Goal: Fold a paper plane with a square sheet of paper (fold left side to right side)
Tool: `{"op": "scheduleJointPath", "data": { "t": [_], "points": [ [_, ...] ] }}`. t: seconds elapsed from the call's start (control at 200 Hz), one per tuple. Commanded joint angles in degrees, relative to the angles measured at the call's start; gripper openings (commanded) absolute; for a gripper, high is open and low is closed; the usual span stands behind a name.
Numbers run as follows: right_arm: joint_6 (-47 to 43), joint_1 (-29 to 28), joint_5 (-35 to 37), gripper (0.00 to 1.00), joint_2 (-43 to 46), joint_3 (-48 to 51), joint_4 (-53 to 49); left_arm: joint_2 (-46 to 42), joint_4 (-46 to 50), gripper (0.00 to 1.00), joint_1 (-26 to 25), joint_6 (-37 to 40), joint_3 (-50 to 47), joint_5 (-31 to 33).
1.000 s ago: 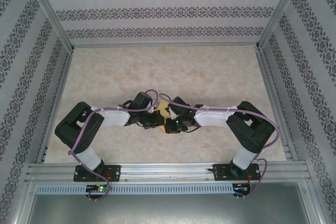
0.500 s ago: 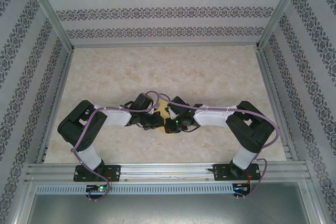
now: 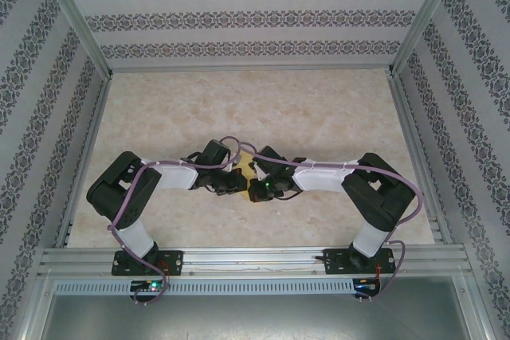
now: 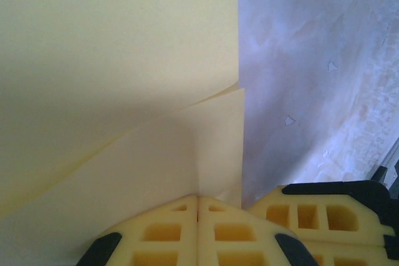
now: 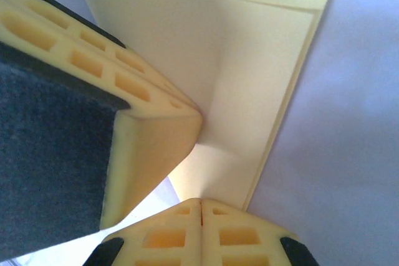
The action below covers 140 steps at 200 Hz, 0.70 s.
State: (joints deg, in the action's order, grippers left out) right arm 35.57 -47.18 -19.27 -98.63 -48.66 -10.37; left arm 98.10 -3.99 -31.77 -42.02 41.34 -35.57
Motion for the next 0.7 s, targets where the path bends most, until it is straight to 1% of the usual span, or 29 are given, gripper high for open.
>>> {"op": "scheduleJointPath", "data": {
  "t": [0.0,0.695],
  "points": [
    [-1.2,-0.9,7.1,0.0,-4.3,3.1,-9.5,1.1,5.5,0.06,3.6,3.3,0.1,8.0],
    [-1.6,-1.2,6.6,0.0,-4.7,2.5,-10.7,-1.0,6.2,0.06,12.1,7.8,-0.4,8.5]
  ]
}}
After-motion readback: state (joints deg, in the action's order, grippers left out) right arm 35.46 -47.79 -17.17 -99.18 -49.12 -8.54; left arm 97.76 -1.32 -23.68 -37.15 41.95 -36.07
